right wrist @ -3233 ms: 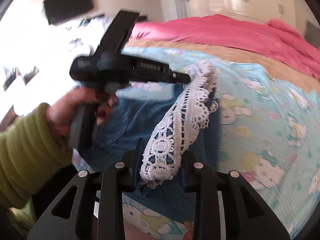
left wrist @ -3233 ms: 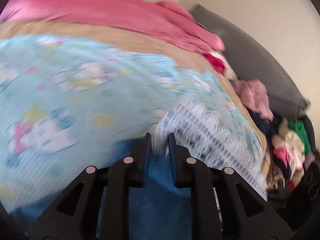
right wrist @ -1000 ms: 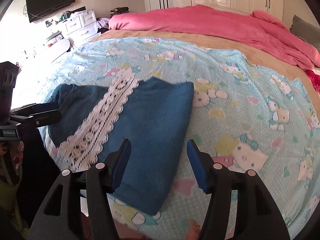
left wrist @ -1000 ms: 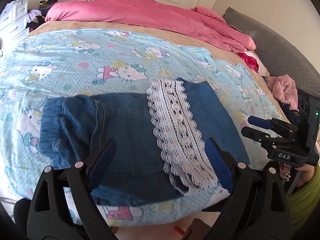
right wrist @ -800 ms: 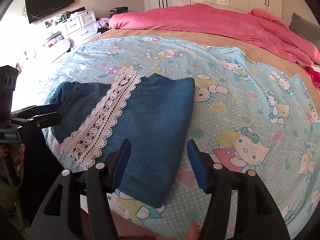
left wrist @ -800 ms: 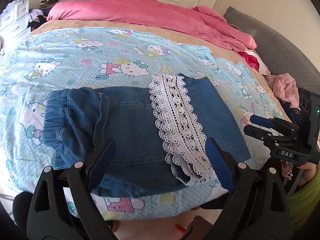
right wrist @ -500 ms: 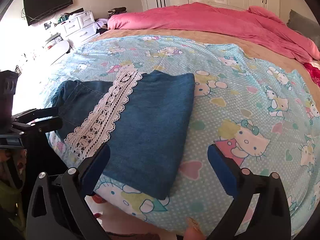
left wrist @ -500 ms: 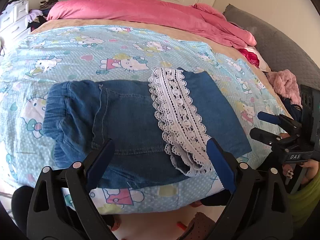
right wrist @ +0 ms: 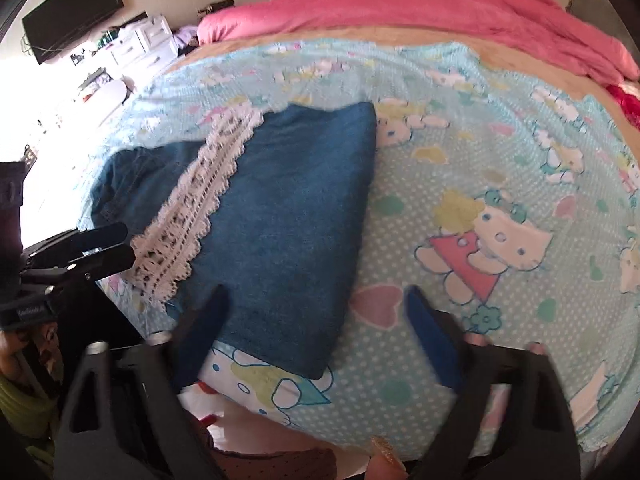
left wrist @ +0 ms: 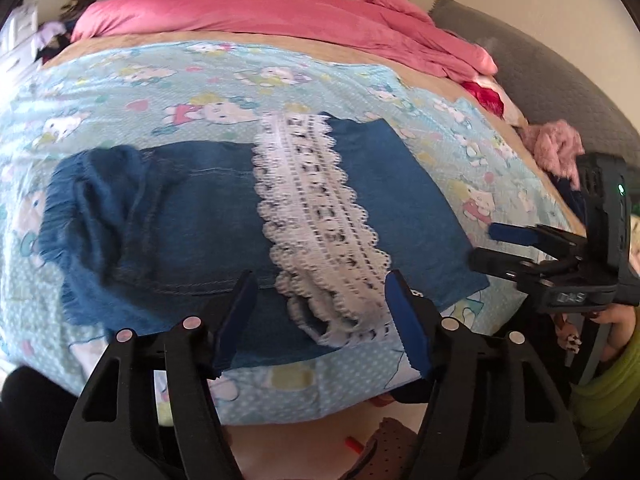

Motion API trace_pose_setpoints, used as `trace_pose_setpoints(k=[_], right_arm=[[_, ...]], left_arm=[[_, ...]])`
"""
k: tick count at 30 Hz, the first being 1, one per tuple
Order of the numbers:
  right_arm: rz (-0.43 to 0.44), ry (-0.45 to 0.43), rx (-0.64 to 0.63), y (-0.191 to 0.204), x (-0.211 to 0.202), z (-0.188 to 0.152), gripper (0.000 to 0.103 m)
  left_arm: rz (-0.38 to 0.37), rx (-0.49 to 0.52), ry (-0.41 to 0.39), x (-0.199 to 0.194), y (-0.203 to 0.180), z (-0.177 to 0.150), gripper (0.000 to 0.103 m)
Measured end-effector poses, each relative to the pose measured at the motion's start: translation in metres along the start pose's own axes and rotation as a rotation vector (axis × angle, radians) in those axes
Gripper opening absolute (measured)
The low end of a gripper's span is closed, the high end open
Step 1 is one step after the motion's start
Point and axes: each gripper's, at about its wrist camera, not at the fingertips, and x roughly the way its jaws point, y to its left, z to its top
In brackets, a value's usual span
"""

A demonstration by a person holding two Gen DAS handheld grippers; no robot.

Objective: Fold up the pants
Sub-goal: 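Open both tools and press the folded legs flat on the sheet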

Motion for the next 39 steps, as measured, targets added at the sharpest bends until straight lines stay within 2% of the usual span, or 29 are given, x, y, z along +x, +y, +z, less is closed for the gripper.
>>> trace_pose_setpoints(k=[2,4,6,14,19,22,25,26,27,28,35,36,37,39], right_arm=[[-0.012,0.041,-0.017,0.002,0.012,-0.003,0.067],[-0.066,0.052,-0.063,0.007,0.016,-0.008,0.057],[-0.085,0.053,-0.079,0.006,0.014,-0.012,0.051],[-0.097,0.038,-0.069,0.004,0.009,-0.02,0.05],[-0.054,-0.038,-0.061,0.004,-0.019,-0.016,0.052],[-0.047,-0.084,-0.068,0.007,-0.036,-0.011,0.061],[-0.032,-0.127,-0.086,0.013,-0.048,-0.003,0.062],[-0.026,-0.138,-0.09,0.016,-0.051,0.001,0.066],[-0.022,-0.143,-0.092,0.017,-0.052,0.004,0.074],[-0.018,-0.148,-0.094,0.019,-0.053,0.008,0.076],[0.001,-0.187,-0.137,0.039,-0.059,0.035,0.076],[0.003,-0.188,-0.142,0.042,-0.059,0.039,0.086],[0.003,-0.195,-0.146,0.044,-0.059,0.042,0.091],[0.008,-0.206,-0.158,0.051,-0.059,0.049,0.091]], left_arm=[[0.034,0.018,0.031,0.011,-0.003,-0.003,0.055],[0.052,0.021,0.068,0.022,-0.001,-0.01,0.054],[0.044,0.021,0.06,0.024,0.003,-0.016,0.054],[0.018,0.003,0.05,0.018,0.008,-0.016,0.054],[0.005,-0.026,0.029,0.003,0.013,-0.015,0.054],[0.02,-0.013,-0.006,-0.012,0.011,-0.012,0.055],[0.027,-0.001,-0.026,-0.022,0.007,-0.009,0.062],[0.037,0.007,-0.032,-0.025,0.006,-0.009,0.065],[0.044,0.01,-0.037,-0.028,0.006,-0.009,0.067],[0.044,0.01,-0.04,-0.03,0.006,-0.009,0.07],[0.069,-0.009,-0.053,-0.043,0.013,-0.011,0.086],[0.076,-0.012,-0.058,-0.046,0.014,-0.011,0.088],[0.083,-0.014,-0.063,-0.048,0.015,-0.011,0.092],[0.096,-0.02,-0.073,-0.054,0.019,-0.01,0.093]])
